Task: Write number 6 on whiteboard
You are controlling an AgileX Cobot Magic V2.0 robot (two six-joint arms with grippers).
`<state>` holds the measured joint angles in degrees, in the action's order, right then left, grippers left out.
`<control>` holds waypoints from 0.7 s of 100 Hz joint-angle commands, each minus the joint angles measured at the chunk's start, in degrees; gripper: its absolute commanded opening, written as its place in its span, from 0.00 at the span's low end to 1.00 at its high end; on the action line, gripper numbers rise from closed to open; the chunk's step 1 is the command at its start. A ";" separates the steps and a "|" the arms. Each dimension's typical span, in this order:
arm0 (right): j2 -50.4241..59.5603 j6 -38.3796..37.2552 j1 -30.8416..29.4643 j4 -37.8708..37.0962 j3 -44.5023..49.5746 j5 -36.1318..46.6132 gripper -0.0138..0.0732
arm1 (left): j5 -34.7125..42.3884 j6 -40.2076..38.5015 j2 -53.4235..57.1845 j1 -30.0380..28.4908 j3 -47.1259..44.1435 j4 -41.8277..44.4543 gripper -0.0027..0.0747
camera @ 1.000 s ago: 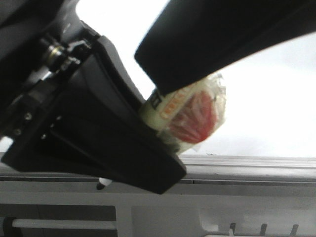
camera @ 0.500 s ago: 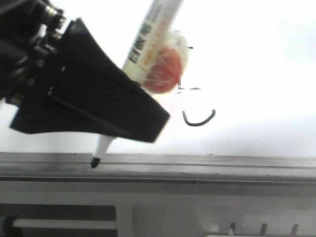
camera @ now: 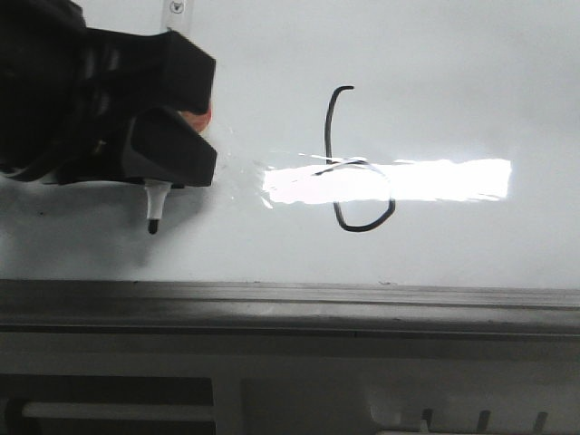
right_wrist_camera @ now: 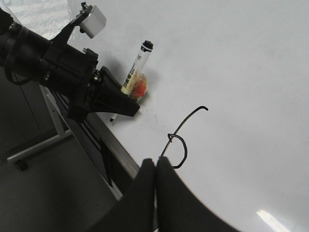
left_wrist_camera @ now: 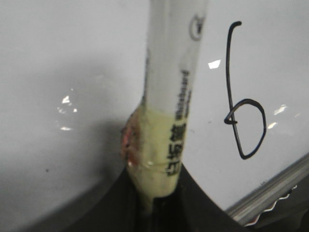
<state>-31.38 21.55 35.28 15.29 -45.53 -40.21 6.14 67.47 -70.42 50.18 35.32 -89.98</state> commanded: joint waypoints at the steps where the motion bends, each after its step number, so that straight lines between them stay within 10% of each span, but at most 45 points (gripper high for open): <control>1: -0.17 -0.11 -0.32 -0.06 -1.43 3.46 0.09 | 1.86 -0.44 -0.53 -0.02 3.27 -0.24 0.01; 70: -0.17 -1.90 -0.32 0.04 -1.43 2.68 0.09 | 4.38 -0.55 -7.67 -0.02 5.46 -10.41 0.01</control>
<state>-31.38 19.95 35.23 15.21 -45.53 -41.20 3.63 67.23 -77.38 50.52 40.19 -99.95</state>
